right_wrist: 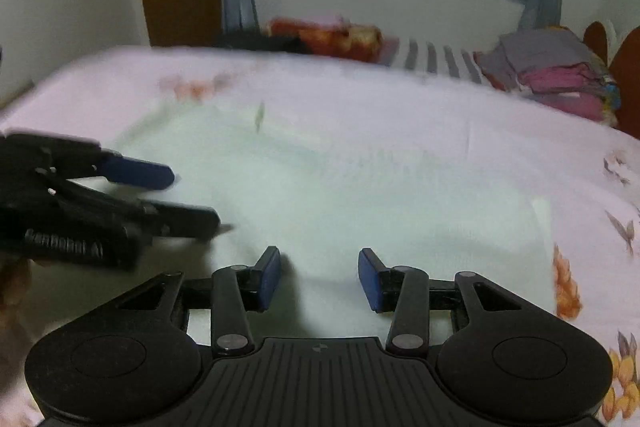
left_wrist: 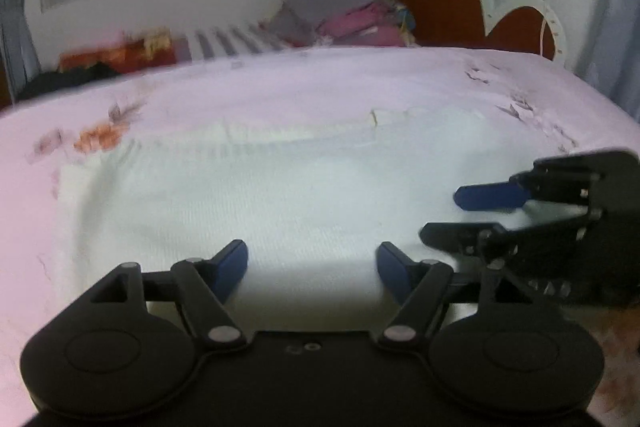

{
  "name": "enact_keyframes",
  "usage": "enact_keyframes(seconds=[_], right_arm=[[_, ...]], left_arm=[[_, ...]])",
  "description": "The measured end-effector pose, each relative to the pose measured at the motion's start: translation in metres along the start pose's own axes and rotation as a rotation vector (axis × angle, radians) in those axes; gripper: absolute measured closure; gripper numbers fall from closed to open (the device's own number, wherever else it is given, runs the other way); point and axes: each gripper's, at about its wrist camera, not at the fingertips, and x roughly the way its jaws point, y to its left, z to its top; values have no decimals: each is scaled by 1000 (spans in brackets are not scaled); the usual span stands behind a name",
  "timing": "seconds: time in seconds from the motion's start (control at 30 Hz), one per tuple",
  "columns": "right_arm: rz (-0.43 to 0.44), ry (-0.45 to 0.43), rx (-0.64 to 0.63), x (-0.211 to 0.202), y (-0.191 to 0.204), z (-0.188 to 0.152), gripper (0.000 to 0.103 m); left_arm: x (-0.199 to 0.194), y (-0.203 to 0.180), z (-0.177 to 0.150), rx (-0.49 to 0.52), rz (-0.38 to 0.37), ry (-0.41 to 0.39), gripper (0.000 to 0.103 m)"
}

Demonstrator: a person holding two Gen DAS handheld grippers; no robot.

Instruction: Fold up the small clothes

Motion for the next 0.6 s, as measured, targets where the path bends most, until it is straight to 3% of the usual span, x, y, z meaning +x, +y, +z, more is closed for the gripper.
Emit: enact_keyframes(seconds=[0.17, 0.23, 0.4, 0.47, 0.53, 0.6], right_arm=[[16, 4, 41, -7, -5, 8, 60], [-21, 18, 8, -6, -4, 2, 60], [-143, 9, 161, -33, -43, -20, 60], [-122, -5, 203, -41, -54, -30, 60], [-130, -13, 185, -51, -46, -30, 60], [-81, -52, 162, -64, -27, -30, 60]], left_arm=[[-9, 8, -1, -11, 19, 6, 31], [-14, 19, -9, -30, 27, -3, 30], [-37, 55, -35, -90, 96, -23, 32], [-49, 54, -39, -125, 104, -31, 34], [-63, 41, -40, -124, 92, -61, 33], [-73, 22, -42, -113, 55, -86, 32]])
